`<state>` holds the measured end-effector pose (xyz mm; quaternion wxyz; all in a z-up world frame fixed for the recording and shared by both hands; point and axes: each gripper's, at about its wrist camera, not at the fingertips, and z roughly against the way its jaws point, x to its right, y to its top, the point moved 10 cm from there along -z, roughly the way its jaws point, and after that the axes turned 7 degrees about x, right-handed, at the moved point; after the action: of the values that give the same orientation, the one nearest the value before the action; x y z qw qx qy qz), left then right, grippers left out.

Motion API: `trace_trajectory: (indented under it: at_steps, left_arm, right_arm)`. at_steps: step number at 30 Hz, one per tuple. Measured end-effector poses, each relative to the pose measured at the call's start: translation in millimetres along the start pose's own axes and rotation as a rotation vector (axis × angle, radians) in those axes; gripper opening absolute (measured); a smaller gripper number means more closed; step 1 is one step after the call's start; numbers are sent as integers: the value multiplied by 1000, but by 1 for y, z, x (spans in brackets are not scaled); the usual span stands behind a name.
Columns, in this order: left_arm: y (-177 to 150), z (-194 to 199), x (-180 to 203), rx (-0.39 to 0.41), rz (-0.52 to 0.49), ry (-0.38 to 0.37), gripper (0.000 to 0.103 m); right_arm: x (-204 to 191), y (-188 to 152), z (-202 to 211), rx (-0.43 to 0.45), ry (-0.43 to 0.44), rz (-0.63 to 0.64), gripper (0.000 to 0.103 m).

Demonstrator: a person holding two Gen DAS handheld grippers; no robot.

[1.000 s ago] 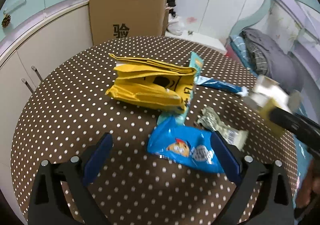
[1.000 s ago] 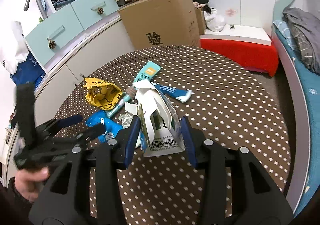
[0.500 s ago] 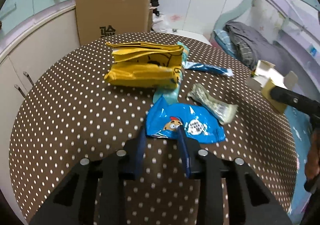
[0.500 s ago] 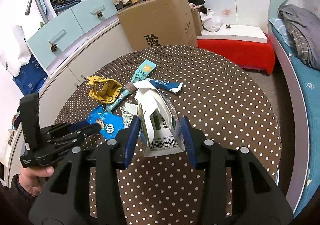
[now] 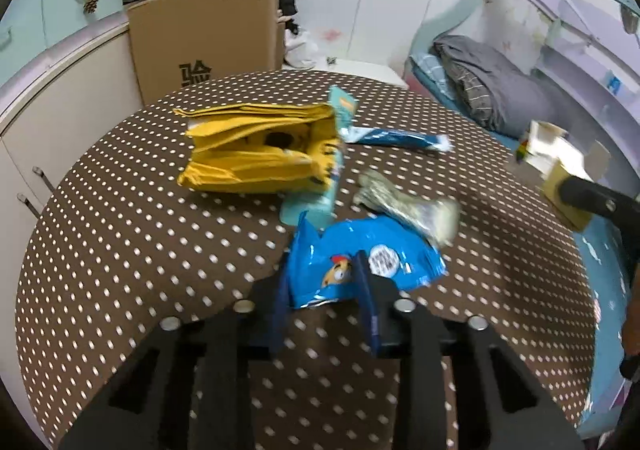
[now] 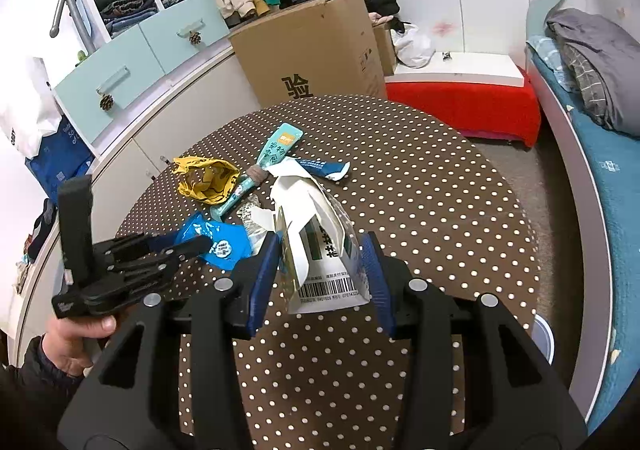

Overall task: Collect trash
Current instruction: 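Lift the white packet and blue wrapper off the table with both tools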

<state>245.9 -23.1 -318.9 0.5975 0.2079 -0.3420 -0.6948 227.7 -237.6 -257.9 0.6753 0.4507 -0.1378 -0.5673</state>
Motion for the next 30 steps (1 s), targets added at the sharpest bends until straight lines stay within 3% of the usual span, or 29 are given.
trace_trajectory:
  at_steps: [6, 7, 8, 10, 13, 15, 16, 17, 21, 30]
  left_arm:
    - [-29, 23, 33, -22, -48, -66, 25]
    - [-30, 24, 35, -20, -62, -67, 31]
    - [-29, 24, 36, -19, -81, -62, 52]
    - [-23, 24, 35, 9, -121, -25, 78]
    - [-10, 19, 40, 32, -177, -43, 78]
    - [-5, 11, 44, 26, -222, -49, 77]
    - [-6, 7, 46, 14, -241, -59, 65]
    - [-9, 4, 49, -9, -254, -81, 43]
    - [-16, 8, 66, -10, -319, -123, 23]
    - [-13, 34, 80, 23, -262, -161, 18]
  right_arm:
    - [6, -1, 3, -3, -5, -7, 43]
    - [7, -1, 3, -4, -5, -8, 43]
    - [7, -2, 3, -5, -6, -8, 43]
    - [9, -3, 5, -5, -7, -10, 43]
    - [13, -4, 10, 1, -11, -18, 43]
    - [17, -4, 13, 6, -16, -25, 43]
    - [19, -5, 15, 8, -19, -28, 43]
    - [21, -5, 17, 11, -21, -31, 43]
    - [31, -5, 27, 24, -36, -46, 43]
    - [54, 1, 48, 63, -53, -77, 43]
